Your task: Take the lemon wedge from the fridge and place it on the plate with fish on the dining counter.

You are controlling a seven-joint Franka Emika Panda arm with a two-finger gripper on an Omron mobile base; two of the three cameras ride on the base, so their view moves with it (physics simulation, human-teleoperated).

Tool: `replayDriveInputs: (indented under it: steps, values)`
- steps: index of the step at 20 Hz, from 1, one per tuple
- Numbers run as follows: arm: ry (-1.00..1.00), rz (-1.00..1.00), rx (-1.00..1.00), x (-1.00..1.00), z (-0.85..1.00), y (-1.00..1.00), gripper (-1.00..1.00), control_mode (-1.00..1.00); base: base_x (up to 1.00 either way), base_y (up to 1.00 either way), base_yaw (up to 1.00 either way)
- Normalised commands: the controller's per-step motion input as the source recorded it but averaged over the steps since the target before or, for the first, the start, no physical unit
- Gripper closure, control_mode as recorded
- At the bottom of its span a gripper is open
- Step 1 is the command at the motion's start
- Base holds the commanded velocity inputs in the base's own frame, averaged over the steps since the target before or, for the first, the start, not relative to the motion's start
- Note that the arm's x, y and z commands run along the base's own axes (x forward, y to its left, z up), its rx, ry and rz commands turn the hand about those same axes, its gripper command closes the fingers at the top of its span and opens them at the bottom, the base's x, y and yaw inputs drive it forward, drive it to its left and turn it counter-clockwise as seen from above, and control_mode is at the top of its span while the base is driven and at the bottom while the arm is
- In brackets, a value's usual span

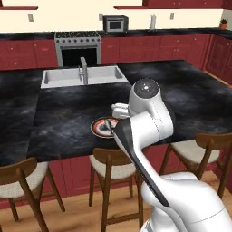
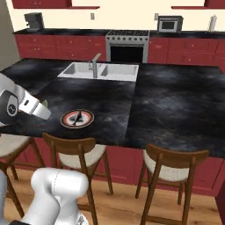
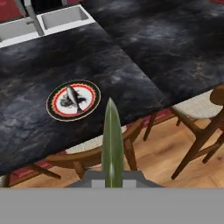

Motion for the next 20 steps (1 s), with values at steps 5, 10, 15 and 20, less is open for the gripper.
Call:
replayDriveInputs:
  steps: [5, 10, 15, 20]
  values:
    - [0.00, 0.00, 0.00, 0.00, 0.00, 0.00, 1.00, 1.00, 0.76, 0.76, -0.59]
    - [0.00, 0.00, 0.00, 0.00, 0.00, 0.00, 1.00, 1.00, 1.00, 0.20, -0.19]
    - [0.32, 0.09, 0.00, 0.80, -0.06, 0.01, 1.00, -1.00, 0.20, 0.03, -0.01]
    - [0.43, 0.32, 0.00, 1.00, -0.30, 0.00, 1.00, -1.00, 0.00, 0.00, 0.00]
